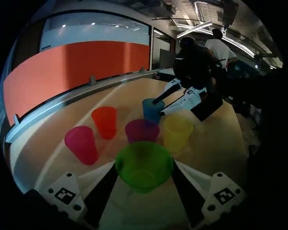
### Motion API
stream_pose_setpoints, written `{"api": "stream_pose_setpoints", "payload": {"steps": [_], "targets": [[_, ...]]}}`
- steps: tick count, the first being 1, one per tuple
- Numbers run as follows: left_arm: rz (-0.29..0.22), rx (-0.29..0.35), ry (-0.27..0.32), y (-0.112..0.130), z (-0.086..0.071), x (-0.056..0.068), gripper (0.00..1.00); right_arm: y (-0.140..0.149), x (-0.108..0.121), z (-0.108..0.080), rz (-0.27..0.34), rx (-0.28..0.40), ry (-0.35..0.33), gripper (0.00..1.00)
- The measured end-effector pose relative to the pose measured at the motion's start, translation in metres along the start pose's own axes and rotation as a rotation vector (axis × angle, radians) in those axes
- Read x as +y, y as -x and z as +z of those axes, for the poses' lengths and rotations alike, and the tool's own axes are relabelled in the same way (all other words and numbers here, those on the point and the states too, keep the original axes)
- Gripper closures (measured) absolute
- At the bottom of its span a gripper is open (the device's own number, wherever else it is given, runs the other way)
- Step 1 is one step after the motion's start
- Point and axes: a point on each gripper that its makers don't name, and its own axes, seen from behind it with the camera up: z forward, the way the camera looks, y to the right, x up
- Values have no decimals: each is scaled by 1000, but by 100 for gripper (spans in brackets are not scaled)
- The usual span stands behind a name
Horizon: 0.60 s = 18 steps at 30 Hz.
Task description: Pour water
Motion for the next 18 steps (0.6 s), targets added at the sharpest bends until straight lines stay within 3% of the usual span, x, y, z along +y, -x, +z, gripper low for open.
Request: {"api": "stream_pose_setpoints", "payload": {"steps": [8,12,18], "targets": [[-24,17,-20,-3,-6,-6,11,-1,2,15,-6,-6,23,0],[-30,25,-27,-4,-9,-9,11,-1,3,18,-8,-7,34,9],[-39,42,-42,-9,-11,-13,11,-2,2,19,-7,8,39,11]]}}
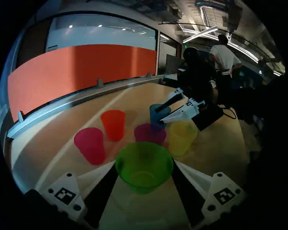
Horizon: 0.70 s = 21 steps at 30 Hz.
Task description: Pour water
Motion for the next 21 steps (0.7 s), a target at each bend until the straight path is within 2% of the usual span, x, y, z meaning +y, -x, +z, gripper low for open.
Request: {"api": "stream_pose_setpoints", "payload": {"steps": [8,21], "targets": [[-17,30,-14,-9,-2,-3,11,-13,-1,-10,14,59,13,11],[-20,114,-45,-42,-14,-5,11,-66,-13,-48,5,199,23,11]]}}
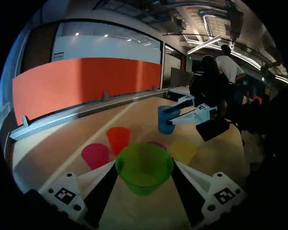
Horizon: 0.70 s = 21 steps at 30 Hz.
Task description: Pour water
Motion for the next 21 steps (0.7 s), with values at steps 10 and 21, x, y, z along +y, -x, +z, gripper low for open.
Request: {"api": "stream_pose_setpoints", "payload": {"steps": [10,21], "targets": [[15,71,-23,-33,-13,3,10,-35,-8,-20,-4,93,9,11],[30,122,-32,-55,-21,11,11,-66,-19,-39,-22,200,13,11]]}}
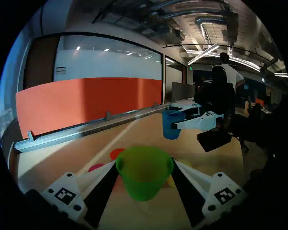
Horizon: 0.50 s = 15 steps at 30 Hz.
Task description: Pour water
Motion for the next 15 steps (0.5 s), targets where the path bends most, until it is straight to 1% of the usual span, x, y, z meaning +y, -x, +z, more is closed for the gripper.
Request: {"api": "stream_pose_setpoints", "payload": {"steps": [8,15], "targets": [[1,27,9,-11,-1,5,11,-17,-5,-3,-19,56,3,11],[4,54,5,-21,0,3,10,-29,-11,-1,-25,94,-8,11]]}}
